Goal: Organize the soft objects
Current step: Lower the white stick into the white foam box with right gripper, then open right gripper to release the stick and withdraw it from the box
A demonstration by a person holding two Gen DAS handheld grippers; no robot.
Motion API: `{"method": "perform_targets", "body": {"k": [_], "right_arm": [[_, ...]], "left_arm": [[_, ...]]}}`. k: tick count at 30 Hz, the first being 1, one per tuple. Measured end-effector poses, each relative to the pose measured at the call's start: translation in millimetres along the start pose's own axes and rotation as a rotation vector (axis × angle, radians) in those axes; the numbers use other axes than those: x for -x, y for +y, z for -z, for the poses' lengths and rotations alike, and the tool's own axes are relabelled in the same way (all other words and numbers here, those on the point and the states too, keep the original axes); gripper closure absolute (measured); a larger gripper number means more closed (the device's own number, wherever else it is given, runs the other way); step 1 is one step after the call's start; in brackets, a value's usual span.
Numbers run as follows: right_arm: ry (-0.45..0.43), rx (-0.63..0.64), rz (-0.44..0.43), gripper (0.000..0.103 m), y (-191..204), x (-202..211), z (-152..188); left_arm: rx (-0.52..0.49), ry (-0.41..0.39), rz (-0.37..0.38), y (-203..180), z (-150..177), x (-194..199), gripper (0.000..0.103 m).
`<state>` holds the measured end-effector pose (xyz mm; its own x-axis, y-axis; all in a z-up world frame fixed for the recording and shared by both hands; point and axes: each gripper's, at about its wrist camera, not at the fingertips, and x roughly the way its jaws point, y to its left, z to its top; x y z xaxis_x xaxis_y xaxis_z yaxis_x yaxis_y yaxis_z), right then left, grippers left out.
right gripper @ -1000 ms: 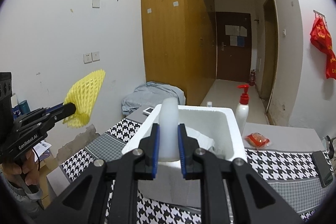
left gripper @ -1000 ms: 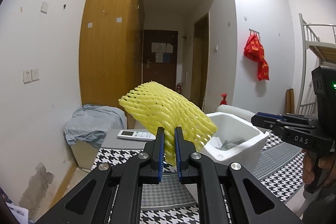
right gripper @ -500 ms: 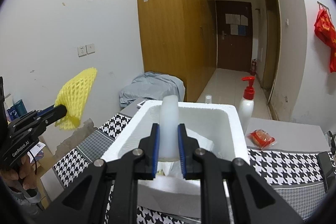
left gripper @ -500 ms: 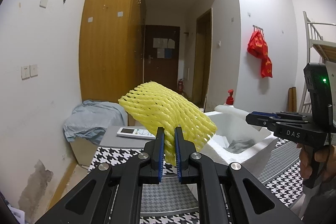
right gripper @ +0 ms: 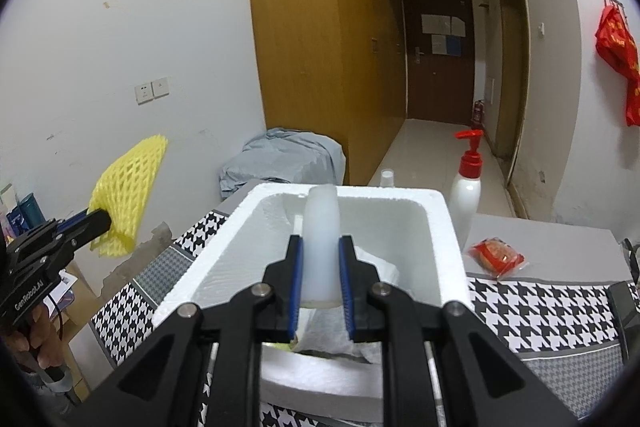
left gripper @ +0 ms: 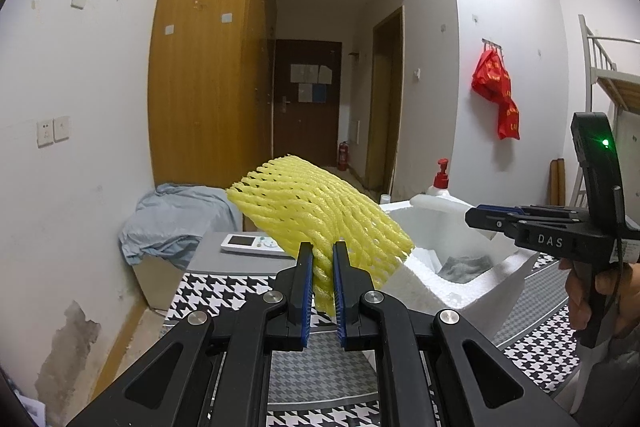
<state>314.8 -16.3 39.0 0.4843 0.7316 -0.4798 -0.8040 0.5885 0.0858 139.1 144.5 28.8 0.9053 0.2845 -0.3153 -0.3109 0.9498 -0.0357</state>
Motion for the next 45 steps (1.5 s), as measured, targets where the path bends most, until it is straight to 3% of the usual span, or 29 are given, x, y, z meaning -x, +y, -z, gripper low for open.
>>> {"method": "perform_targets", "body": {"k": [2,3,4,5,21,24,45], "right_arm": [[0.004,-0.016,0.018,0.061,-5,-2,-1],[0.001,-0.026,0.033,0.039,-7,-1,-1],[-0.005,-0.037,0.039,0.025,-9,0,-1],[-0.014,-0.044,0.039,0.022,-11,2,-1],[-0.059,-0.017,0.038,0.014,-4,27,4],[-0.068,-0.021,0.032,0.000,-4,29,5],[-0.134,-0.058,0.079,0.000,-22,60,12]], "left_arm": [[0.005,-0.003,0.001,1,-1,0,0.093],[0.004,-0.004,0.000,0,-1,0,0.093],[0.002,-0.005,0.000,0,-1,1,0.093],[0.001,-0.003,-0.001,-1,-1,1,0.093],[0.001,0.008,0.023,-4,-2,3,0.093],[0.005,0.011,0.026,-5,-2,4,0.093],[-0.022,0.015,0.082,-22,-12,-2,0.093]]}}
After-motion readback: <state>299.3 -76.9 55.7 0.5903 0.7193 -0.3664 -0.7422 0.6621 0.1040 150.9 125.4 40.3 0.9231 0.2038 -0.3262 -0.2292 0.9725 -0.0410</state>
